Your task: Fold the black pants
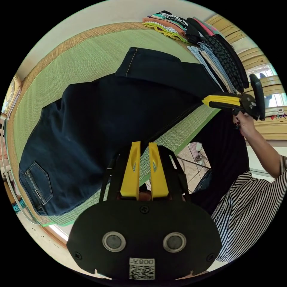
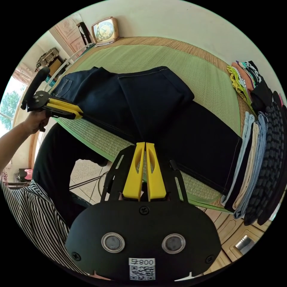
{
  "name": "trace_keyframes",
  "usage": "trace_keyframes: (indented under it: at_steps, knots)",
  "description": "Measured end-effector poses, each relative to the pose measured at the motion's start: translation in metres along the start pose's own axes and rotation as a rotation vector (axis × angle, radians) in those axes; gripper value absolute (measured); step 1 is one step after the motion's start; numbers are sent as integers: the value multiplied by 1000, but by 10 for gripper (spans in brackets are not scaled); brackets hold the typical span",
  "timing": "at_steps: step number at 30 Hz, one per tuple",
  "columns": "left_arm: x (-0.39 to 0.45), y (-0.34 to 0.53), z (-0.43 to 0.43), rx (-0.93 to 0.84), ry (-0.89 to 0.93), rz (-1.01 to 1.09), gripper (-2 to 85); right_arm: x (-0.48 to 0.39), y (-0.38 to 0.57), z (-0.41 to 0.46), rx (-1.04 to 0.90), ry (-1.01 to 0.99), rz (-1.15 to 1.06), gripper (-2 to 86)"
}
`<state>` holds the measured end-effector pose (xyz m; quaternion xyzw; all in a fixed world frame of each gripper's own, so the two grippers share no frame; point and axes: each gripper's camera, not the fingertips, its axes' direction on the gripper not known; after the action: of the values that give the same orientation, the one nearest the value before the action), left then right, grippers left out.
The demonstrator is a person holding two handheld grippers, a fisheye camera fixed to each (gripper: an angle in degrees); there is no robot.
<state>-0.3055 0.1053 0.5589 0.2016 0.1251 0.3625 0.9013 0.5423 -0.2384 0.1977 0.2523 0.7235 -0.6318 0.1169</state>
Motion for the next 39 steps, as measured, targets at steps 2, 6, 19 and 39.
trace_keyframes:
  at_steps: [2,6,19,39]
  knots:
    - [-18,8,-11,57,55,-37,58,1,10,7,37,11,14,4]
    - [-49,20,-28,199,190,-113,60,13,23,20,50,-40,62,6]
    - [-214,-56,53,384,655,-622,70,64,72,58,29,-293,284,4]
    - [-199,-71,90,479,812,-317,18,9,66,40,389,-77,-75,92]
